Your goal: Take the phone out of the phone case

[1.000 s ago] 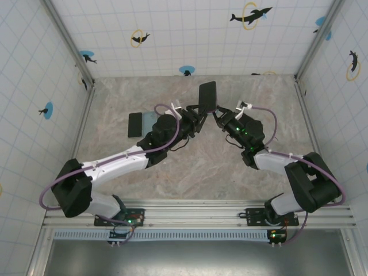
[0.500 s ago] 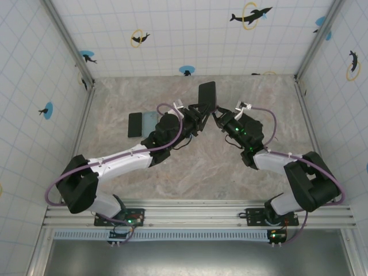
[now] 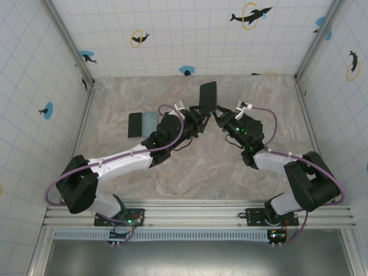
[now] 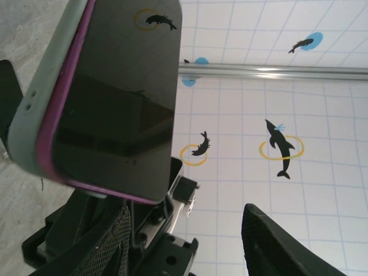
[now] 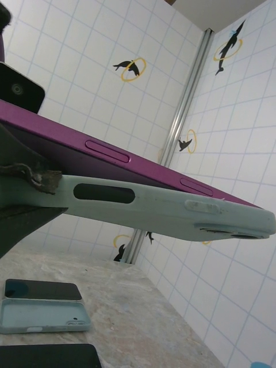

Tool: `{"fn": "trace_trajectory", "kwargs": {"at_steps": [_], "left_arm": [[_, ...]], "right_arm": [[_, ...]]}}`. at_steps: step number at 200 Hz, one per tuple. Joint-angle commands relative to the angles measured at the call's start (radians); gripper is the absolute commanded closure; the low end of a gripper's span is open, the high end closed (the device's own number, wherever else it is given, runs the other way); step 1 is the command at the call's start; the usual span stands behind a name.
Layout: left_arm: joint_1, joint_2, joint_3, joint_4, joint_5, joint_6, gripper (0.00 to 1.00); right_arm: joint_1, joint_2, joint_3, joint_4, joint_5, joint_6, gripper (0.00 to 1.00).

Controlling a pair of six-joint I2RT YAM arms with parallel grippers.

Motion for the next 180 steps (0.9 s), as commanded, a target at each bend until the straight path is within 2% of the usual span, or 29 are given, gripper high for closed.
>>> {"fn": "trace_trajectory", "kwargs": {"at_steps": [1, 84, 180], "left_arm": [[-0.012, -0.035, -0.013, -0.038, -0.030, -0.013, 0.47], [0.006, -0.003, -0.007, 0.006, -0.054, -0.015, 0.50], [0.028, 0.025, -0.015, 0.027, -0.021, -0.022, 0.51]], "right_arm": [[-0.007, -0.003, 0.024, 0.092, 0.007, -0.024, 0.92], [0.013, 0.004, 0.025, 0.120, -0.009, -0.014, 0.92], [0.036, 0.017, 0.038, 0.144, -0.009, 0.002, 0.92]]}}
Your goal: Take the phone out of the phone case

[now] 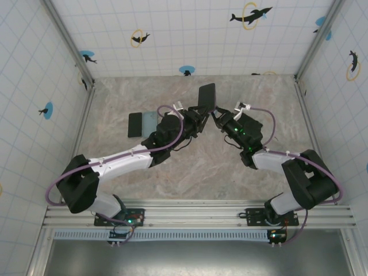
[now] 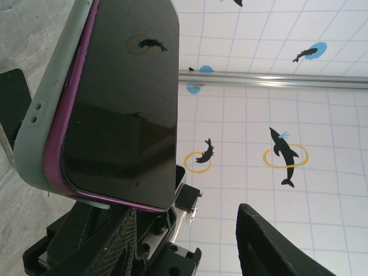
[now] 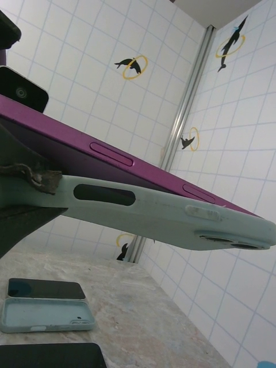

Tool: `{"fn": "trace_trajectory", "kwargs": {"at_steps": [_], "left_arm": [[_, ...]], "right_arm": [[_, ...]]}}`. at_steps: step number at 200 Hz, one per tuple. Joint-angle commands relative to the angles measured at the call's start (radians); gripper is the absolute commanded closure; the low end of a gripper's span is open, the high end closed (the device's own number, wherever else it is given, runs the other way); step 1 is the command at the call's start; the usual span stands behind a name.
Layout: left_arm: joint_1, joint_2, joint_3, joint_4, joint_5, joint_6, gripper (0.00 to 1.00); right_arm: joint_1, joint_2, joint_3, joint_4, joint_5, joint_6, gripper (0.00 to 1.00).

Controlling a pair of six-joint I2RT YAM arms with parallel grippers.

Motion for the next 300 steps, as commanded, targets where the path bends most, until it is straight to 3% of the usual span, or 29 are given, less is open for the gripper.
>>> {"fn": "trace_trajectory", "kwargs": {"at_steps": [1, 103, 188, 230, 266, 285, 300], "left_arm": [[0.013, 0.017, -0.006, 0.018, -0.007, -0.017, 0.51], [-0.004, 0.038, -0.014, 0.018, -0.021, -0.039, 0.52], [0.042, 0.085, 0.037, 0.079, -0.040, -0.034, 0.56], [0.056, 0.134, 0.132, 0.096, -0.020, -0.018, 0.64], [0.056, 0.153, 0.179, 0.098, 0.000, -0.016, 0.79], [0.055, 0.147, 0.184, 0.082, 0.009, -0.014, 0.93], [0.056, 0.139, 0.200, 0.051, 0.013, 0.003, 0.94]], "right_arm": [[0.016, -0.007, 0.038, 0.126, -0.013, -0.003, 0.92], [-0.003, -0.025, 0.017, 0.099, 0.016, -0.016, 0.92], [0.004, -0.001, 0.013, 0.186, -0.024, -0.017, 0.95], [0.012, 0.013, 0.008, 0.220, -0.017, -0.005, 0.95], [0.012, 0.011, 0.005, 0.211, -0.007, -0.003, 0.95], [0.009, 0.002, -0.005, 0.185, 0.009, -0.005, 0.95], [0.006, -0.006, -0.009, 0.161, 0.020, -0.008, 0.95]]}}
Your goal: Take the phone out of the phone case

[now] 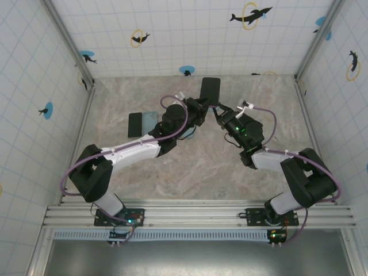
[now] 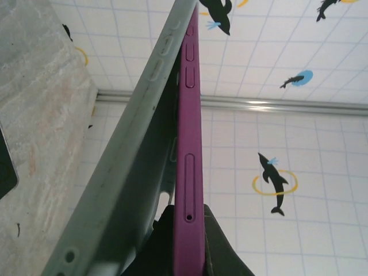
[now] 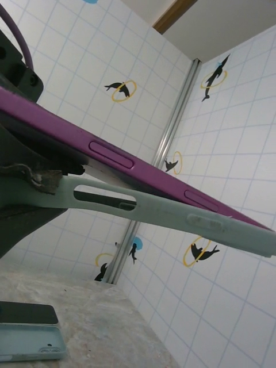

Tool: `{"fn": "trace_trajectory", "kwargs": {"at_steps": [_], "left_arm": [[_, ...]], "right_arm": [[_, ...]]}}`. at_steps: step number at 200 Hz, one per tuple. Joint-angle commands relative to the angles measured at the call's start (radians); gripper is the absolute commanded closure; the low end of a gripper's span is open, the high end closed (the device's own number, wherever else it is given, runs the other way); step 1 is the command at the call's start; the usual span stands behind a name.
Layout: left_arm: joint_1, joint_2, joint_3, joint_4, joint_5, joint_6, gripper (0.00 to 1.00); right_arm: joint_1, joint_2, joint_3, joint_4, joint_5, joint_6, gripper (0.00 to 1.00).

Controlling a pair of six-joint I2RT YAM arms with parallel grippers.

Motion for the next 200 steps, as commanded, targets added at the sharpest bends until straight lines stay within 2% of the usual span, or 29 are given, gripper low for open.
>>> {"fn": "trace_trajectory", "kwargs": {"at_steps": [1, 45, 77, 120, 157, 200], "left_arm": [[-0.001, -0.009, 0.058, 0.004, 0.017, 0.021, 0.94], [-0.011, -0.036, 0.066, -0.015, 0.022, 0.033, 0.97], [-0.025, -0.074, 0.044, -0.027, 0.017, 0.044, 0.98], [-0.025, -0.125, -0.068, -0.020, -0.022, 0.038, 0.97], [-0.016, -0.088, -0.155, 0.001, -0.036, 0.040, 0.99], [-0.009, 0.027, -0.145, 0.054, -0.030, 0.047, 0.99]], "right_arm": [[0.008, -0.023, -0.009, 0.041, -0.021, -0.011, 0.95], [-0.003, -0.044, 0.008, -0.106, 0.018, -0.050, 0.94], [-0.045, -0.076, 0.005, -0.294, 0.046, -0.084, 0.94], [-0.122, -0.156, -0.003, -0.474, 0.038, -0.204, 0.94], [-0.203, -0.187, -0.025, -0.597, -0.108, -0.294, 0.93], [-0.240, -0.195, -0.140, -0.579, -0.199, -0.302, 0.93]]}}
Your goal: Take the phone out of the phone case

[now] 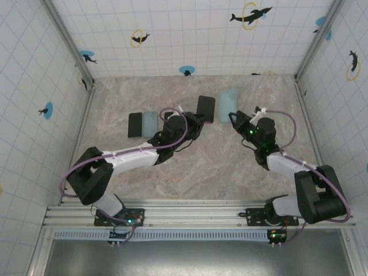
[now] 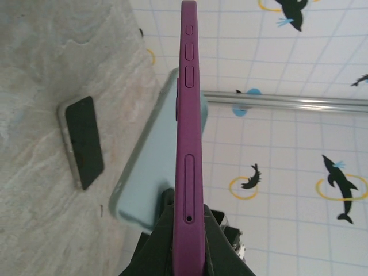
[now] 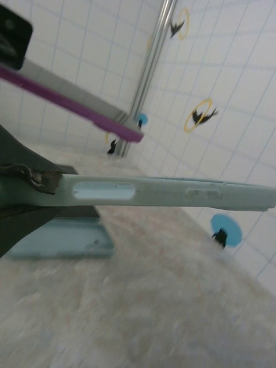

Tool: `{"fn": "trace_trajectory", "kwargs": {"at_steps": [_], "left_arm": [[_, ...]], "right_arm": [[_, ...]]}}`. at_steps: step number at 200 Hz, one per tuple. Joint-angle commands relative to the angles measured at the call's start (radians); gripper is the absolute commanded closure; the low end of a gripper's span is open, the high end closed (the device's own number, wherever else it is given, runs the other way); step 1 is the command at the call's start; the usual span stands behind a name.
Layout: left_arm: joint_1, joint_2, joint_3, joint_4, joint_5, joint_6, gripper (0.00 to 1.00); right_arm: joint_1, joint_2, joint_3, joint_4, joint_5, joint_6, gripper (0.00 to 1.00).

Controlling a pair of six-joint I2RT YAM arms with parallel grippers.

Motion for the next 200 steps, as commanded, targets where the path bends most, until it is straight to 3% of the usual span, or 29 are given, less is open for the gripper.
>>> {"fn": "trace_trajectory", "kwargs": {"at_steps": [1, 137, 200], "left_arm": [[0.012, 0.049, 0.016, 0.095, -0.009, 0.024, 0.99], [0.077, 0.394, 0.123, 0.165, 0.040, 0.015, 0.99], [0.091, 0.471, 0.128, 0.194, 0.043, -0.041, 0.92]], "right_arm": [[-0.005, -0.022, -0.065, -0.022, -0.074, -0.037, 0.94], [-0.020, 0.003, -0.173, 0.031, -0.085, -0.034, 0.94], [-0.027, 0.028, -0.190, 0.079, -0.082, 0.016, 0.94]]}}
